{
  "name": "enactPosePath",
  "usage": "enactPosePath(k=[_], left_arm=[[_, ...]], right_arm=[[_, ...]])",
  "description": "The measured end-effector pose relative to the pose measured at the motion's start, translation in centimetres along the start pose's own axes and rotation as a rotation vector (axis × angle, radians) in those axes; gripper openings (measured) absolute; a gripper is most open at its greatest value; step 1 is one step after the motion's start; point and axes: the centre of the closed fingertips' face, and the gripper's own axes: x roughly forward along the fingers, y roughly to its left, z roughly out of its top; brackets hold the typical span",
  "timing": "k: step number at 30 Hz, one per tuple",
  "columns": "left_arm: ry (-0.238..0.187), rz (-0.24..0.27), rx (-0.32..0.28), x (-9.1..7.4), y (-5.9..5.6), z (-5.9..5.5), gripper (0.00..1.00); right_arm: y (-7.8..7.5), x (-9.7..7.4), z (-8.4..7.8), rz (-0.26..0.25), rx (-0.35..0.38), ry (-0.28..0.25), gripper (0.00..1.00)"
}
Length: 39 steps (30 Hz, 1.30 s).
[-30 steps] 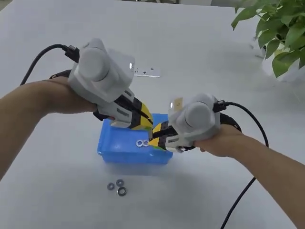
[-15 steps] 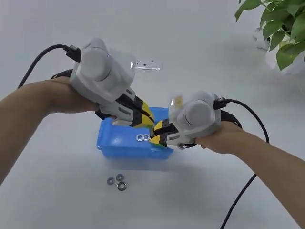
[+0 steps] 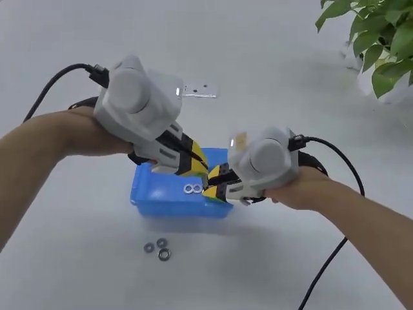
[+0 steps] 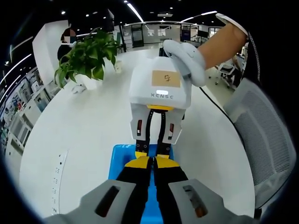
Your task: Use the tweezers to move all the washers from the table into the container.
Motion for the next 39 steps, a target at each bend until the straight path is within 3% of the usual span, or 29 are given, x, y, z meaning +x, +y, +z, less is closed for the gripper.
enactPosePath(k=[22,39], left_arm=[[-0.013,0.024,0.036,-2.4,-1.3,2.5,0.06],[-0.018,0.047,0.028,-4.2,-3.7,2.7,0.06]], right_arm=[[0.7,-2.3,2.5,-0.038,-0.024,-0.023,0.11],[3.1,-3.0,4.4,-0.036,-0.046,-0.045,0.11]])
